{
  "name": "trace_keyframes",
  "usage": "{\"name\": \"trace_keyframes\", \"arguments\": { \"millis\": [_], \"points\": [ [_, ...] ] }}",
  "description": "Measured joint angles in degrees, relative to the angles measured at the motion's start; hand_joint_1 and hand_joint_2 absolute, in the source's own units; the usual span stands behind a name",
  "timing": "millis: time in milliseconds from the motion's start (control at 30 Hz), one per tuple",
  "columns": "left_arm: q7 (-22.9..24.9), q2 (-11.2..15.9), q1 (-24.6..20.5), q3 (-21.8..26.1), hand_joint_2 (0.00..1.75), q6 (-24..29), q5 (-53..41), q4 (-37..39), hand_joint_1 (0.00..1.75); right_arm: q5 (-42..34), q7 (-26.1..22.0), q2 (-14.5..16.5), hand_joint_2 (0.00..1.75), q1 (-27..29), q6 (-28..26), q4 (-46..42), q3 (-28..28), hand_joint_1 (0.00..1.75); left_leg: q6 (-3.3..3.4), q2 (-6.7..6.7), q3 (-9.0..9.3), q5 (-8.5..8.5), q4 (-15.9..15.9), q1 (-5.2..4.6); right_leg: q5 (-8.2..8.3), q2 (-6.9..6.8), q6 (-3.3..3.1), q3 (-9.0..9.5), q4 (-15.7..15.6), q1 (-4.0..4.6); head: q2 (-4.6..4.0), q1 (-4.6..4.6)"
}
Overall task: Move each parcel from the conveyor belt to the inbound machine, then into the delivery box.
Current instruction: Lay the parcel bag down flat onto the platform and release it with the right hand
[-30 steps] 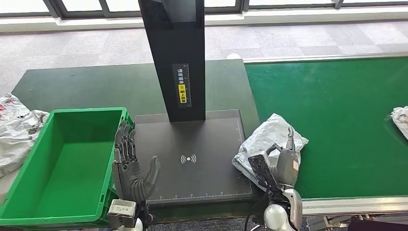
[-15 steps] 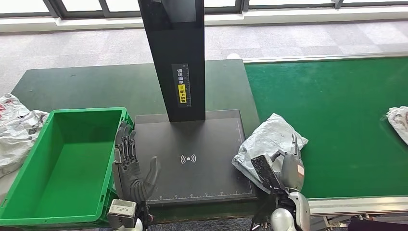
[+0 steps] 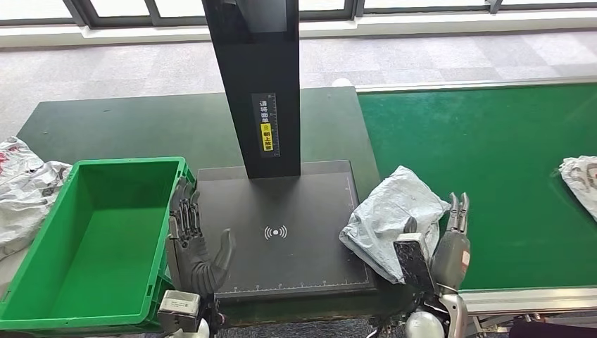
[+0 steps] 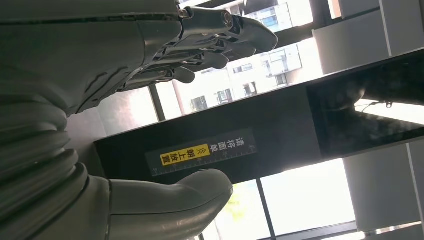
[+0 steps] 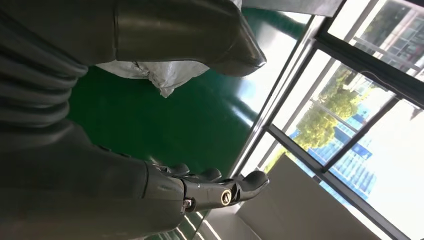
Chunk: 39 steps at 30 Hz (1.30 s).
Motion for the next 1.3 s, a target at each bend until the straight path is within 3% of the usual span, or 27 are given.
{"name": "trace_keyframes", "arguments": {
  "millis": [100,233,367,500,833,1133,1167,1267,1300],
  "points": [
    [0.0,-0.01,-0.28,0.0,1.75,0.0,0.03,0.25,0.0,-0.4,-0.59,0.26,0.0,0.68,-0.34,-0.96,-0.02,0.0,0.0,0.02,0.0,0.0,0.0,0.0,0.0,0.01,0.0,-0.01,0.0,0.0,0.0,0.0],
    [0.01,-0.01,-0.62,-0.01,1.75,0.1,0.42,0.58,0.0,-0.18,-0.43,0.52,1.75,1.29,0.24,-1.82,-0.03,0.0,0.0,0.02,0.0,0.0,0.0,0.0,0.0,0.02,0.0,0.0,0.0,0.0,0.0,0.0],
    [0.0,-0.01,-1.54,-0.07,1.75,0.02,1.03,1.21,0.0,4.73,6.04,0.64,1.75,1.23,5.76,-1.38,-0.04,0.0,0.0,0.02,0.0,0.0,0.0,0.0,0.0,0.01,0.0,0.01,0.0,0.01,0.0,0.0],
    [0.0,-0.16,-2.63,-0.07,1.75,-1.4,0.78,2.02,0.0,11.58,13.98,0.52,1.75,-0.24,12.54,4.37,-0.63,0.0,0.01,0.03,0.01,0.01,0.0,0.0,0.03,0.0,-0.02,0.01,0.0,0.0,0.0,0.0],
    [0.01,-0.22,-3.21,-0.07,1.75,-2.41,0.34,3.36,0.0,12.68,14.85,0.21,1.75,-3.25,14.22,14.78,-1.87,0.0,0.0,0.06,-0.01,0.01,-0.01,0.0,0.03,0.05,-0.03,-0.03,0.0,0.01,0.0,0.0],
    [0.0,-0.31,-3.53,-0.08,1.75,-3.15,0.07,4.61,0.0,14.84,15.07,0.04,1.75,-11.67,14.56,32.71,-1.93,0.0,-0.14,0.92,0.16,-0.32,-0.06,0.01,0.04,0.92,-0.19,0.25,-0.08,0.17,0.0,0.0],
    [0.0,-0.32,-3.54,-0.07,1.75,-3.15,0.07,4.71,0.0,14.86,15.06,0.04,1.75,-12.2,14.5,33.84,-1.94,0.14,-0.12,0.99,0.23,-0.4,-0.07,0.01,-0.05,1.01,-0.21,0.32,-0.09,0.2,0.0,0.0],
    [0.0,-0.32,-3.58,-0.07,1.75,-3.15,0.07,4.98,0.0,15.0,15.05,0.04,1.75,-13.57,14.39,36.54,-1.98,1.44,-0.1,1.08,0.43,-0.45,-0.08,0.05,-0.18,1.11,-0.25,0.45,-0.11,0.24,0.0,0.0],
    [0.0,-0.32,-3.59,-0.07,1.75,-3.15,0.07,5.05,0.0,15.07,14.92,0.04,1.75,-13.95,14.39,37.19,-1.99,1.75,-0.11,1.1,0.48,-0.45,-0.08,0.07,-0.17,1.13,-0.25,0.5,-0.11,0.26,0.0,0.0]
  ]
}}
